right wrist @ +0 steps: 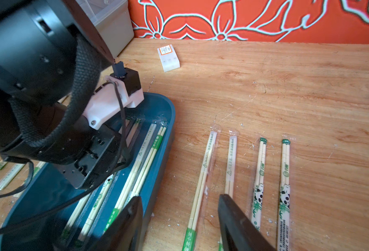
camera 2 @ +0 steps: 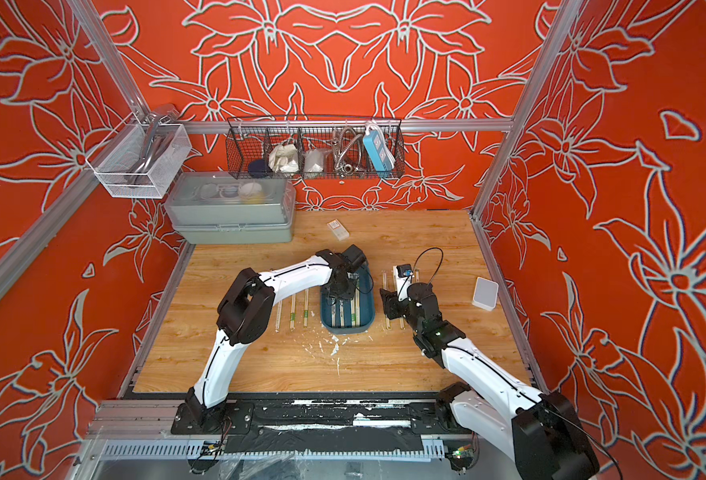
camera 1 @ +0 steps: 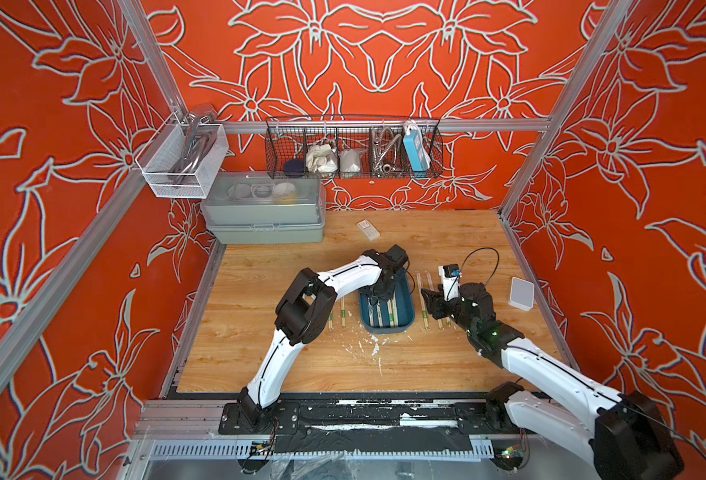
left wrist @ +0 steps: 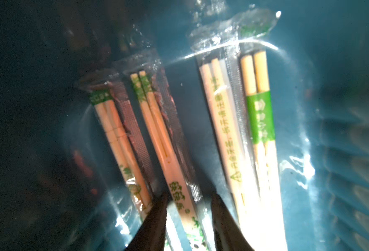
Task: Take the paired disposable chopsticks out of the storage box
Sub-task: Pick up the paired disposable chopsticks from the storage box.
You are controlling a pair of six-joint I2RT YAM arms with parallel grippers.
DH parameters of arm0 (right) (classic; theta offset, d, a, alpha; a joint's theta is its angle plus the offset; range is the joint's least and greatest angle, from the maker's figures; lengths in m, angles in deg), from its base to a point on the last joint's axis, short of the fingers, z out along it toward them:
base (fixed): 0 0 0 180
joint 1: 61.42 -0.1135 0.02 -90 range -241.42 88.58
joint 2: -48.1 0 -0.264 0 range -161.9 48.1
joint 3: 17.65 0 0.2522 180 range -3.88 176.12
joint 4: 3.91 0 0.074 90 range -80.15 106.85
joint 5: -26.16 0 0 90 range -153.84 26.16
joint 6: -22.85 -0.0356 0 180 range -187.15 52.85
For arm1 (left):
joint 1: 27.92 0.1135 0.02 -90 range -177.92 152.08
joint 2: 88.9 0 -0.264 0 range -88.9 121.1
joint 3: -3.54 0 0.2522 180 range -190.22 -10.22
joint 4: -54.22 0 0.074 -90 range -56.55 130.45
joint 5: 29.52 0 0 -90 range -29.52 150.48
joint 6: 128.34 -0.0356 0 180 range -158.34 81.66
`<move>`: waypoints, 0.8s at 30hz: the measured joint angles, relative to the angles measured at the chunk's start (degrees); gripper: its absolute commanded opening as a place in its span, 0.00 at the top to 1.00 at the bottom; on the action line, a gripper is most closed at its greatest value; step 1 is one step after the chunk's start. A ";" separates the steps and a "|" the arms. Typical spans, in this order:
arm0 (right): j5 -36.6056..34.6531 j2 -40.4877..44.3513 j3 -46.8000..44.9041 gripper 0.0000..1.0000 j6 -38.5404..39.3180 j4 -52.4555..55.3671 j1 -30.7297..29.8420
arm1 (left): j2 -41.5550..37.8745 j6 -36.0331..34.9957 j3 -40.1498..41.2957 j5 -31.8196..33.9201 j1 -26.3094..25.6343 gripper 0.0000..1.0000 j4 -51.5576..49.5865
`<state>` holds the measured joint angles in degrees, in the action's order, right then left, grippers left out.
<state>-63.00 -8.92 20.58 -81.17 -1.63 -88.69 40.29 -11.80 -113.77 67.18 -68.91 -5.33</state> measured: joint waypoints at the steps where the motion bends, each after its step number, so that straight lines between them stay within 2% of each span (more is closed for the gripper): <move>1: -0.02 0.00 0.00 0.40 0.00 0.00 0.00 | 0.17 -0.02 -0.26 -0.02 0.00 0.63 -0.02; 6: -0.70 0.00 0.00 0.40 0.00 0.46 0.00 | 1.53 -0.11 -2.08 -0.11 0.00 0.64 -0.07; 7: -0.79 0.00 0.00 0.40 0.00 0.55 0.00 | 1.75 -0.09 -2.34 -0.11 0.00 0.66 -0.04; 8: -0.83 0.00 0.00 0.40 0.00 0.59 0.00 | 1.88 0.02 -2.54 -0.13 0.00 0.71 -0.02; 11: -0.85 0.00 0.00 0.40 0.00 0.74 0.00 | 1.99 0.17 -2.58 -0.13 0.00 0.74 0.11; 12: -0.87 0.00 0.00 0.40 0.00 0.76 0.00 | 1.99 0.37 -2.58 -0.11 0.00 0.77 0.15; 24: -1.01 0.00 0.00 0.39 0.00 0.76 0.00 | 2.01 0.74 -2.29 0.11 0.00 0.89 0.81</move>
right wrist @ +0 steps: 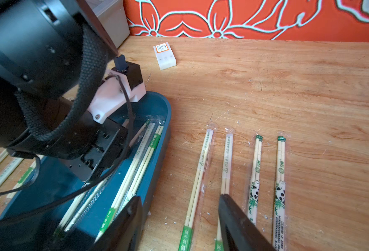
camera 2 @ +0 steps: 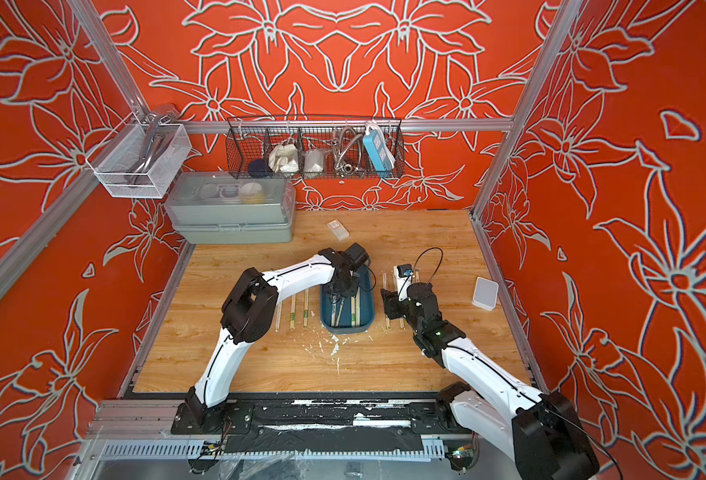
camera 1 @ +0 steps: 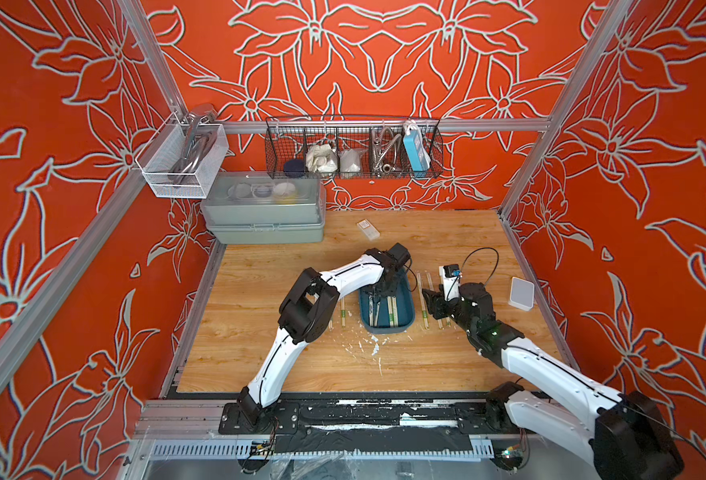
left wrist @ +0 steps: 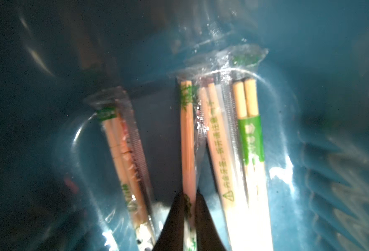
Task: Take the paired disposable chopsticks out of the storage box
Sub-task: Pick up the paired disposable chopsticks from the storage box.
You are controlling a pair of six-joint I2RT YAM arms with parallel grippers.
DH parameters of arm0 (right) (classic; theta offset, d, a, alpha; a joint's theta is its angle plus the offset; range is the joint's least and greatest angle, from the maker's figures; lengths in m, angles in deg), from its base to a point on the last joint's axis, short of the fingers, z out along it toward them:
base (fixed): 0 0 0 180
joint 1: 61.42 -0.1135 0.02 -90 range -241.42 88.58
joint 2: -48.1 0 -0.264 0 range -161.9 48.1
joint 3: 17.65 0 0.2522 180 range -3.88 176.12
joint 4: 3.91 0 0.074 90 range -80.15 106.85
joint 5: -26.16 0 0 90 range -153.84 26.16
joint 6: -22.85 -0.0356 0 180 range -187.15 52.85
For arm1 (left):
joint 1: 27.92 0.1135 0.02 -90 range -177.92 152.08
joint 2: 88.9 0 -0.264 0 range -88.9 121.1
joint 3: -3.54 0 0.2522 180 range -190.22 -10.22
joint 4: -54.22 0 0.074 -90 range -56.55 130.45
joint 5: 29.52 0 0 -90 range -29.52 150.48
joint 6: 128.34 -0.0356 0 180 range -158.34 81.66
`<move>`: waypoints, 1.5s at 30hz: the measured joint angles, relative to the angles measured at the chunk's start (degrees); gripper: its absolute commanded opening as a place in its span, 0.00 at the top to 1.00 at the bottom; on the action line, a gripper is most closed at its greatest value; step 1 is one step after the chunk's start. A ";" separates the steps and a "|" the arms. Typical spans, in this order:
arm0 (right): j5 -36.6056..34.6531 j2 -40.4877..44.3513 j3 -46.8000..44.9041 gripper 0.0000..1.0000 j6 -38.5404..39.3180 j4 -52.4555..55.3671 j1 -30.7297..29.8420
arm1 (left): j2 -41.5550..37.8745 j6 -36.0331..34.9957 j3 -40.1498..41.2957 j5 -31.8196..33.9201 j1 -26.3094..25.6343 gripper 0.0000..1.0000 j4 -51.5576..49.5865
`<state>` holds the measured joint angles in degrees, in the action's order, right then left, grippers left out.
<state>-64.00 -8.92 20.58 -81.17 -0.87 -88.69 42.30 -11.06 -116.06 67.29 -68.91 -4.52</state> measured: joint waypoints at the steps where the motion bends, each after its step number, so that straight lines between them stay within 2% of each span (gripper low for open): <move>1: 0.02 0.00 0.00 0.39 0.00 0.00 0.00 | 0.00 0.00 0.02 0.02 0.00 0.91 0.07; 5: 0.00 -0.02 0.00 0.39 0.00 0.00 0.00 | -0.33 0.07 0.46 0.20 0.00 1.00 0.52; 25: -0.02 -0.74 0.22 0.39 0.00 0.04 0.00 | -2.80 0.04 2.84 0.39 0.00 1.00 -0.50; 45: -0.02 -1.11 0.22 0.39 0.00 0.11 0.00 | -8.76 0.20 2.56 -1.20 0.09 1.00 -2.45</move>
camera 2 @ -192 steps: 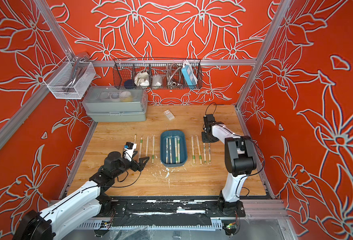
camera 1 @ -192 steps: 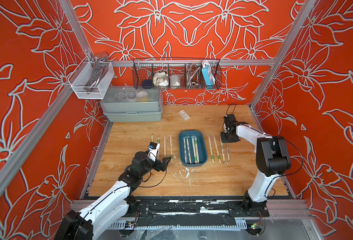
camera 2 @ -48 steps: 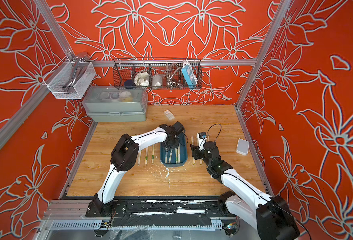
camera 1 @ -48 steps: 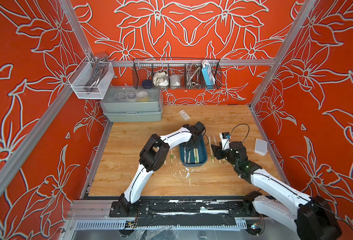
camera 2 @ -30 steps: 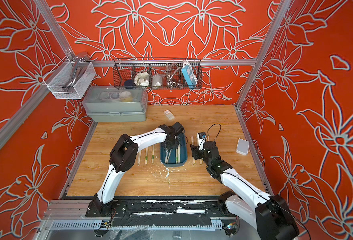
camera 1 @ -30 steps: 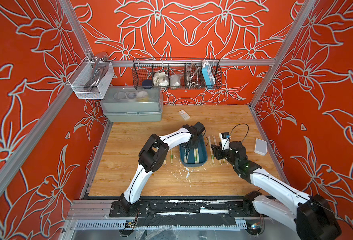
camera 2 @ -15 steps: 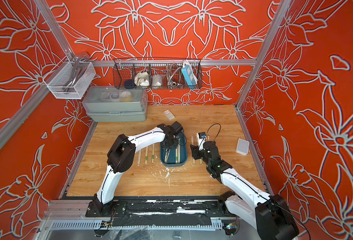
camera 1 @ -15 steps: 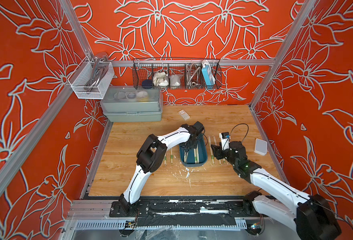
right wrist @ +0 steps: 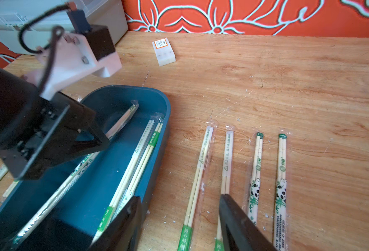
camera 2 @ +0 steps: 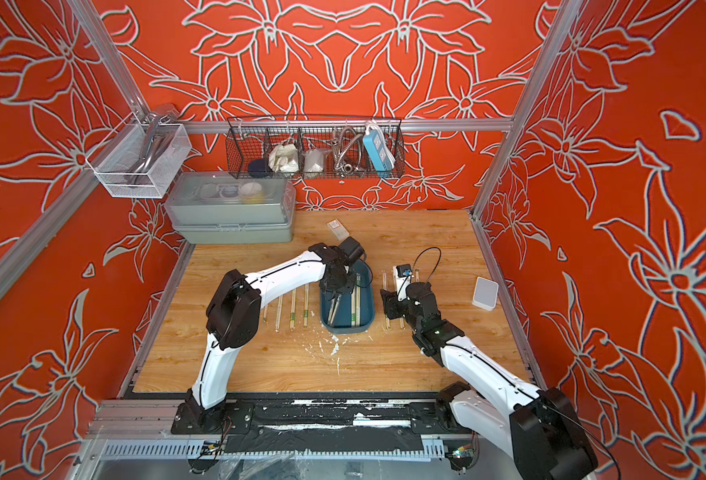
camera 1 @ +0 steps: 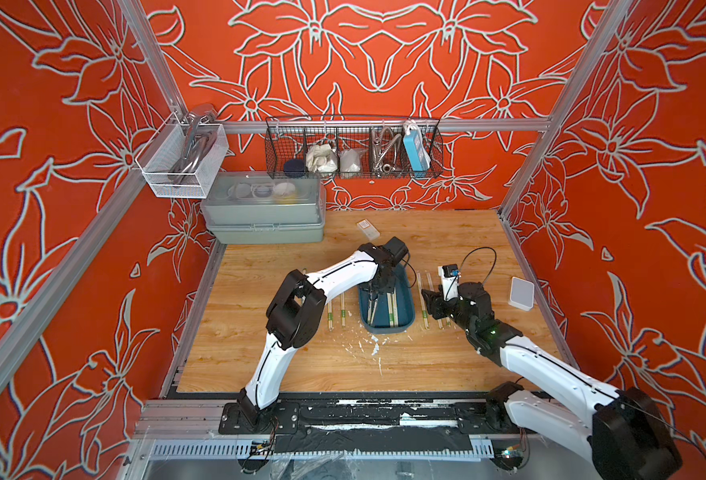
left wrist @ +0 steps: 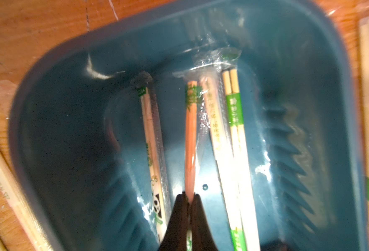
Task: Take the paired disposable chopsticks out of the storage box
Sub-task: Pick up the paired disposable chopsticks from the storage box.
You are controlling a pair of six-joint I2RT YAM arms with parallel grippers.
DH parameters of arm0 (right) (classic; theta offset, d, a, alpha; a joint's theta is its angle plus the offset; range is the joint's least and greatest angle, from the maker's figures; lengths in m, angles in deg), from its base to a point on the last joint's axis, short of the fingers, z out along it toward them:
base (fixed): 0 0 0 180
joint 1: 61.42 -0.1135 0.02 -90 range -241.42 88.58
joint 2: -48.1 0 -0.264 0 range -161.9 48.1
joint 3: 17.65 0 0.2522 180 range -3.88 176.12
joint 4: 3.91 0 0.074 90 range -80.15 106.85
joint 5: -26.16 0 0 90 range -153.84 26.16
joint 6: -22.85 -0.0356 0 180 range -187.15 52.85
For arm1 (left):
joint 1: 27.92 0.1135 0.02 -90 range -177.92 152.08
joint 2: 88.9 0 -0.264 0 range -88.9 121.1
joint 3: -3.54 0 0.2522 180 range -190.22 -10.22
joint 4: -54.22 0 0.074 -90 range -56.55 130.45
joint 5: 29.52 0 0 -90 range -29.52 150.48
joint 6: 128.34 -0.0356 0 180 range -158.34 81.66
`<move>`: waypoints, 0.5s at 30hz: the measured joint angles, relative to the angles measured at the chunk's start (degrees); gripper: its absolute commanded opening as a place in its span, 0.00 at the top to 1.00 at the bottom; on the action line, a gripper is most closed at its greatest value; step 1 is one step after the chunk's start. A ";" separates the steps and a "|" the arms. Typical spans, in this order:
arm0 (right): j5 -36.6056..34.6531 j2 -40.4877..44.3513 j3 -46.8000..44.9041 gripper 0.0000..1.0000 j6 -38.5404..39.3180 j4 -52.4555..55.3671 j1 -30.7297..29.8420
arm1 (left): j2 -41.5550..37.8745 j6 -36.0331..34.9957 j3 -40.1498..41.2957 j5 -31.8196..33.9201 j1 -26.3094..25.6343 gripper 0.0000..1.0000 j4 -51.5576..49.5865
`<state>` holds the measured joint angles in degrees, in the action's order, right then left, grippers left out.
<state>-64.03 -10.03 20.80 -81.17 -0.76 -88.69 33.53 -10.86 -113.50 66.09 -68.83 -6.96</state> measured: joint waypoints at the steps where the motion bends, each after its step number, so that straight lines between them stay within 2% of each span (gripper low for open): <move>1: 0.00 0.00 0.00 0.38 0.00 0.07 0.00 | -0.92 0.26 0.37 -0.66 0.04 1.00 0.52; 11: 0.00 0.02 0.00 0.38 0.00 0.35 0.00 | -7.74 2.21 4.66 -4.68 1.05 1.00 4.83; 15: 0.04 0.02 0.00 0.29 0.09 0.33 0.00 | -9.31 2.40 7.34 -4.83 2.19 1.00 5.11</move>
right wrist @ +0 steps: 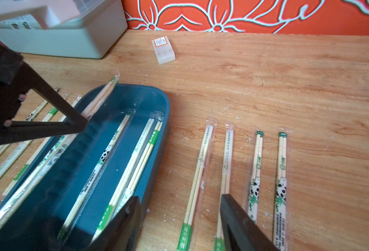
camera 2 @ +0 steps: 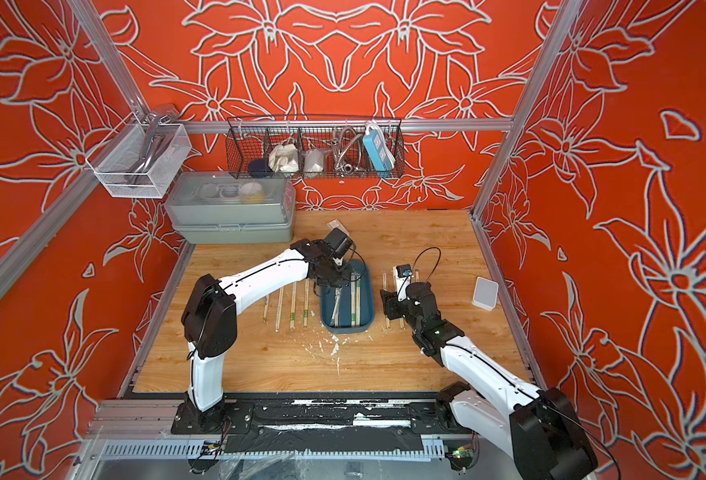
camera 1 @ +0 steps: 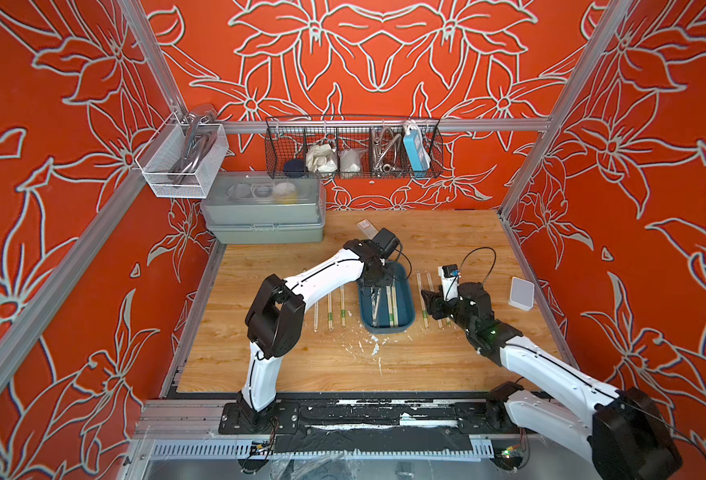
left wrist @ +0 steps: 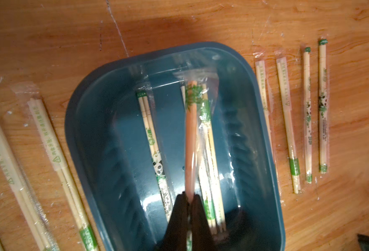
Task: Take the paired disposable chopsticks out of the storage box
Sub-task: Pick up the paired disposable chopsticks from the storage box, then place the paired disposable chopsticks at the center of the board.
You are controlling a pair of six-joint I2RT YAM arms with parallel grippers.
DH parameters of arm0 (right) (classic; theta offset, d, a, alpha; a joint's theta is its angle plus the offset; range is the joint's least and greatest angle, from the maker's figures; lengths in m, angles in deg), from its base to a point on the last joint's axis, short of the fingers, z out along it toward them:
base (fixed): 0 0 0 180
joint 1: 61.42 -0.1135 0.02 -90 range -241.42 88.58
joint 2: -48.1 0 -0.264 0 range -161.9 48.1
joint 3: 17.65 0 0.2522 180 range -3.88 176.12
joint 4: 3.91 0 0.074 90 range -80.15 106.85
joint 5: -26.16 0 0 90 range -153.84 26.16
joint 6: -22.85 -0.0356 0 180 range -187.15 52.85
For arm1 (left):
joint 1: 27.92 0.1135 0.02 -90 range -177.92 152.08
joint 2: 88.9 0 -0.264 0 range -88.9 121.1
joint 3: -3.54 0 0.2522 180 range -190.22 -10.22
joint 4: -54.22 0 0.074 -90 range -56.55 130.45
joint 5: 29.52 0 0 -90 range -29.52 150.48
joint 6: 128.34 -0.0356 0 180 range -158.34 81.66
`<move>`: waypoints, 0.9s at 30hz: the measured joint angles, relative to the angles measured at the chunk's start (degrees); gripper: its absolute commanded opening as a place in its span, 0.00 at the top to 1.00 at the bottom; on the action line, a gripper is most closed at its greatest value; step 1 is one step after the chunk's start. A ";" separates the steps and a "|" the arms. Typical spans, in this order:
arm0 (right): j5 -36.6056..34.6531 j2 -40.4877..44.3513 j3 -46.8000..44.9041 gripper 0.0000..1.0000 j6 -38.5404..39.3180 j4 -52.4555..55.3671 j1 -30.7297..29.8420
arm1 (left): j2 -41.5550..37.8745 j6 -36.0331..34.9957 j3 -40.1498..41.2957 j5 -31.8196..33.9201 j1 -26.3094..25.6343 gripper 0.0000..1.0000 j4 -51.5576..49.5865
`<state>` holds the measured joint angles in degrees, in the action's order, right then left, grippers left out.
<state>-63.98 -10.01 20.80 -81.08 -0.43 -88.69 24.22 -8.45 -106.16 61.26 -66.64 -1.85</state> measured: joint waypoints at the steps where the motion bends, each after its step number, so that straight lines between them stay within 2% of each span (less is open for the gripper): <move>1: 0.02 0.00 0.00 0.26 0.02 -0.04 0.00 | -0.55 0.00 0.68 0.00 0.33 1.00 0.07; 9: 1.38 2.86 -0.61 0.19 0.81 -2.08 0.00 | -10.69 -1.40 7.76 1.75 3.96 1.00 0.74; 16: 2.73 2.54 -0.81 0.18 0.81 -3.10 -0.04 | -21.79 -4.48 18.91 2.84 13.60 1.00 1.77; 22: 3.39 2.08 -0.83 0.17 0.85 -3.56 -0.33 | -23.82 -8.17 27.41 4.92 21.62 1.00 3.82; 27: 4.39 2.08 -1.11 0.16 1.18 -4.48 -1.01 | -23.04 -11.37 30.45 6.71 26.62 1.00 4.90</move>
<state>-59.59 -7.93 19.69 -79.90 -4.91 -89.69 1.19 -19.82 -75.71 67.97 -40.02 3.05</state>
